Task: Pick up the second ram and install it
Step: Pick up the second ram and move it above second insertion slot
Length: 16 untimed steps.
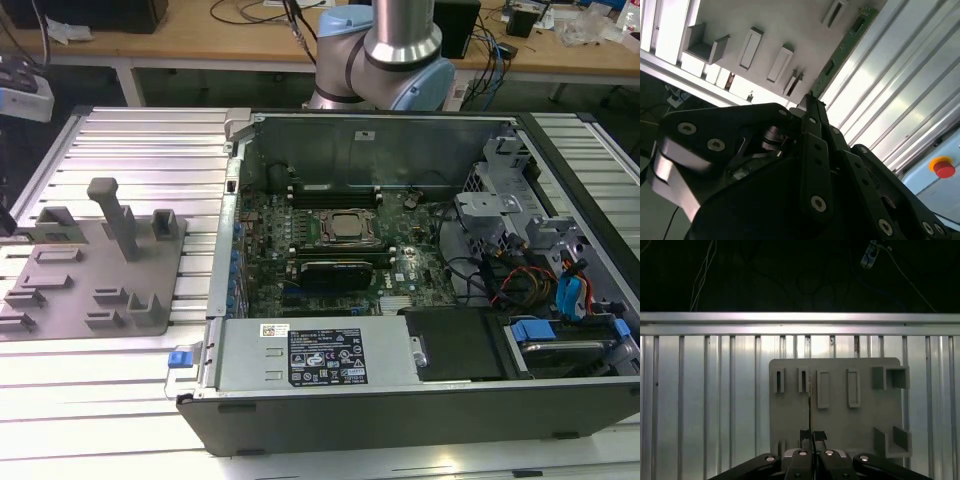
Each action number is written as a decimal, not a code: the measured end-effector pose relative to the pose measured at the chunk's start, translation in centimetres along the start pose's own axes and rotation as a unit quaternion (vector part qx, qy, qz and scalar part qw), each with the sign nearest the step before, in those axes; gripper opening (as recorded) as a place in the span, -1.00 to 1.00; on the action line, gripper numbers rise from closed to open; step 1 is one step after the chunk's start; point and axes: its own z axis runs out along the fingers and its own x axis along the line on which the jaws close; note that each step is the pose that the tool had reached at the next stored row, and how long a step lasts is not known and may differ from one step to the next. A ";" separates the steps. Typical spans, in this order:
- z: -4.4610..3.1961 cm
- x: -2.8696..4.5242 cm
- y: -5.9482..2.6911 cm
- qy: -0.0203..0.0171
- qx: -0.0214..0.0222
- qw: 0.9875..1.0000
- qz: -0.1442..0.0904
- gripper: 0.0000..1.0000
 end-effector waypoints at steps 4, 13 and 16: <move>-1.48 -0.03 0.07 0.000 0.000 1.000 0.000 -0.82; -5.04 -0.11 0.26 -0.001 0.004 1.000 0.000 -0.82; -5.63 -0.14 0.27 -0.001 0.004 1.000 0.000 -0.82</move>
